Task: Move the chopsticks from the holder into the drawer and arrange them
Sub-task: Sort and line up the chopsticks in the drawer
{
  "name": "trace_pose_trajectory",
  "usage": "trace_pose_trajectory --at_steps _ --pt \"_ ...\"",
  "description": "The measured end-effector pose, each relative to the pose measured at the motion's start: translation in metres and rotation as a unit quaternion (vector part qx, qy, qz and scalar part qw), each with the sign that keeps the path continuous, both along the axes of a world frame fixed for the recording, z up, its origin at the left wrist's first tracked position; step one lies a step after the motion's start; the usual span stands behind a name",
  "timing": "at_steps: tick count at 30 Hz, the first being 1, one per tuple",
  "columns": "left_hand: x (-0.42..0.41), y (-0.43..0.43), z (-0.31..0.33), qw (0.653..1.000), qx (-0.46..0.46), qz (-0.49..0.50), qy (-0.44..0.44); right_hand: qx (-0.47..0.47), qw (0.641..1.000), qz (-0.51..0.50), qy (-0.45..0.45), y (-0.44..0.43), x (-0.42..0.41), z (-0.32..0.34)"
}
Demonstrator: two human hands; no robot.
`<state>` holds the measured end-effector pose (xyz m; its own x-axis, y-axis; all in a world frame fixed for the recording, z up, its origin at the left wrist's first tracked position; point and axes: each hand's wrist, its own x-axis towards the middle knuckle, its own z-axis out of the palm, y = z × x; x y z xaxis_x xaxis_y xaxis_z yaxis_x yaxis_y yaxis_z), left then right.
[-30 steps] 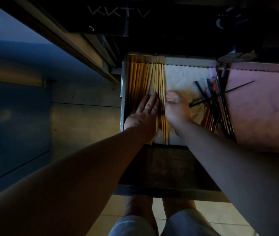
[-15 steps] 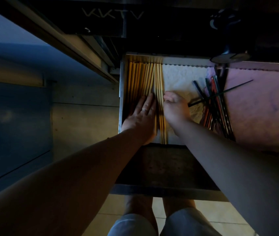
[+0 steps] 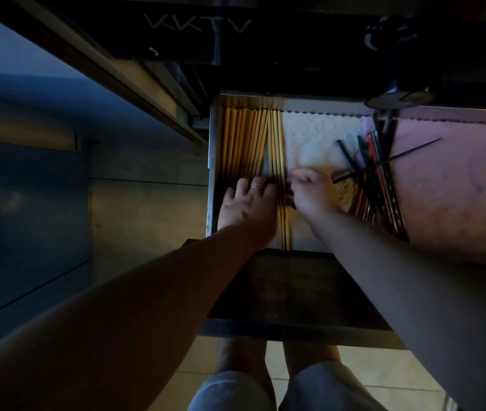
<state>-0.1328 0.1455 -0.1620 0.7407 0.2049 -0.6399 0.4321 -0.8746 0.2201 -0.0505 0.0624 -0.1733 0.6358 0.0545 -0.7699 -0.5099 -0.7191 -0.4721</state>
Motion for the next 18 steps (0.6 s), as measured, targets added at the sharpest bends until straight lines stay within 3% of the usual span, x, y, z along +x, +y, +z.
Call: trace_pose_trajectory --at_steps 10,18 --pt "0.005 -0.019 0.002 0.997 0.017 0.031 0.064 0.005 1.0 -0.012 -0.009 -0.006 0.001 -0.003" --pt "0.025 -0.021 0.011 0.978 -0.061 0.164 0.113 0.02 1.0 -0.016 -0.007 -0.008 -0.001 -0.006"
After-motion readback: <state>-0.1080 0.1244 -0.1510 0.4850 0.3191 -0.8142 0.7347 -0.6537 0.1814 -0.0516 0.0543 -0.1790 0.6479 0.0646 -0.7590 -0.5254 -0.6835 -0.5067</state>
